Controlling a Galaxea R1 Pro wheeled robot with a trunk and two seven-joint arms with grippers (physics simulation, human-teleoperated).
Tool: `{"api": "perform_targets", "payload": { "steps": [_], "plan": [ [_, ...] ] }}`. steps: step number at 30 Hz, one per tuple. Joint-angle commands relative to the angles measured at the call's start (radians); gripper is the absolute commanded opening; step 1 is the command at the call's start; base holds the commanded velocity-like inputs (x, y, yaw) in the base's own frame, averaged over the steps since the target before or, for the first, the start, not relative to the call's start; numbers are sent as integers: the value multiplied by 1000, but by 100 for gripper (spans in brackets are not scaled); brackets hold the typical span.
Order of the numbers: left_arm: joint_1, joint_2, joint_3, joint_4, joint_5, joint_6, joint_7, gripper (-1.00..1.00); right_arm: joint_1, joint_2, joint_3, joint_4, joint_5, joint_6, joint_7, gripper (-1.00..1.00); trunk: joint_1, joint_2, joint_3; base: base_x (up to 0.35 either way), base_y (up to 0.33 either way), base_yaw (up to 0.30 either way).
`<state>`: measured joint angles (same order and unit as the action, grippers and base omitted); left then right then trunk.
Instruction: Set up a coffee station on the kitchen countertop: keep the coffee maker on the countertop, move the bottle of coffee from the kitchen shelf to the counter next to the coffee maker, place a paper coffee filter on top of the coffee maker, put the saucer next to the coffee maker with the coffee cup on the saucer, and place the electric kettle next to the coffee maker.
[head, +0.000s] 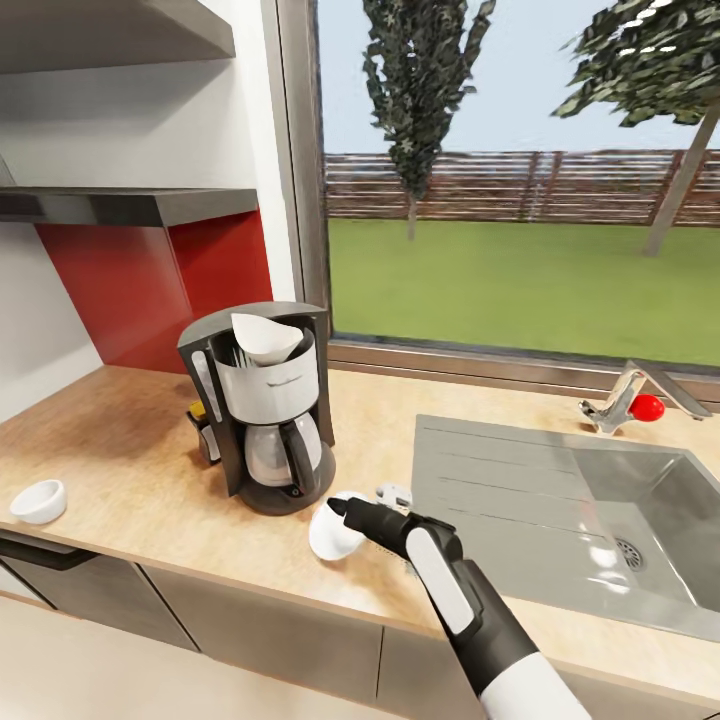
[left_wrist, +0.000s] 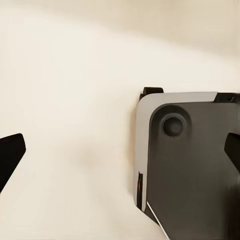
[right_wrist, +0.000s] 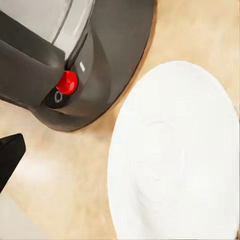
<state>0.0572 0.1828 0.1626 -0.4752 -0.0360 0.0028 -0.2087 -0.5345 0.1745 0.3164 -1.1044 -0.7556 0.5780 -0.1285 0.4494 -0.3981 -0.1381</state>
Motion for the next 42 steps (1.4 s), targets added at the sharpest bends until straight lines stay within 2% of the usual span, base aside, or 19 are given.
{"api": "perform_targets", "payload": {
  "steps": [1,4,9,15,20,24,31,42],
  "plan": [
    [1,-1,6,-2,-4,0,-7,100,-1,0,1,-23,-10,3,-10,100,1,-2,-2,0,0,0],
    [0,-2,6,-2,-4,1,-7,100,-1,0,-16,-84,-8,2,-10,100,1,-2,-2,0,0,0],
    [1,-2,6,-1,-4,2,-6,100,-1,-4,-95,-137,-3,3,-10,100,1,-2,-2,0,0,0],
    [0,-2,6,0,-4,2,-6,100,-1,-26,-131,-163,-1,3,-9,100,1,-2,-2,0,0,0],
    [0,-2,6,0,-4,2,-6,100,-1,-45,-137,-173,-1,2,-9,100,1,-2,-2,0,0,0],
    [0,-2,6,-1,-4,2,-6,100,-1,-51,-138,-175,-2,1,-8,100,1,-2,-2,0,0,0],
    [0,-2,8,-2,-5,2,-3,100,-1,-52,-136,-182,-6,2,-4,100,1,-2,-2,-34,-159,0],
    [-6,4,15,-3,-5,0,-3,100,-1,-50,-127,-217,-7,1,-2,100,1,-2,-2,-227,-198,0]
  ]
}}
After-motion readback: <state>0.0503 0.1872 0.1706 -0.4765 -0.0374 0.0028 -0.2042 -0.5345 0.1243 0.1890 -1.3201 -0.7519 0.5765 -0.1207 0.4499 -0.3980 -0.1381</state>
